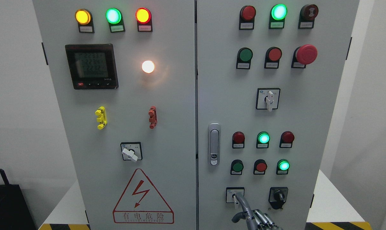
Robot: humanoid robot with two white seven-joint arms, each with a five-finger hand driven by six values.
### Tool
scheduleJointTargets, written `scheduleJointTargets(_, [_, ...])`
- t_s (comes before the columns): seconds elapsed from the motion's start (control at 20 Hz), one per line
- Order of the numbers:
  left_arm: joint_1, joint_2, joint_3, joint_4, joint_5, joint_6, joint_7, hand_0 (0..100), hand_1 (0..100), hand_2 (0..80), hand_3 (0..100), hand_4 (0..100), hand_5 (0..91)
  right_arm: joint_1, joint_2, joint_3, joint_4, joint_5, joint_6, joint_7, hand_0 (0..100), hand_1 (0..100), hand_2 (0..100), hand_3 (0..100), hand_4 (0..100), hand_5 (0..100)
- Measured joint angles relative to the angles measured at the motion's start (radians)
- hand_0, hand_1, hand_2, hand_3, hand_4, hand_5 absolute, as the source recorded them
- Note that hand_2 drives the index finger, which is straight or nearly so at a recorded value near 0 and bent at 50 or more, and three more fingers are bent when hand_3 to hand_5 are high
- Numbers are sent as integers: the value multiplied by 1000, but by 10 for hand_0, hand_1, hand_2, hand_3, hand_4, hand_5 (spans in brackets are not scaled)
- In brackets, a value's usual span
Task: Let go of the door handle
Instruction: 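Raise the right hand toward the silver door handle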
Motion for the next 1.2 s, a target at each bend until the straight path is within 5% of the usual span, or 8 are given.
scheduleJointTargets(0.6, [0,0,0,0,0,0,0,120,389,0,0,0,0,-113,24,16,88,127,116,153,324,334,0,1000,1000,1000])
scheduleJointTargets(1.2, [0,0,0,0,0,0,0,120,389,0,0,0,0,-198,39,16,147,133,145,191,356,330,0,1000,1000,1000])
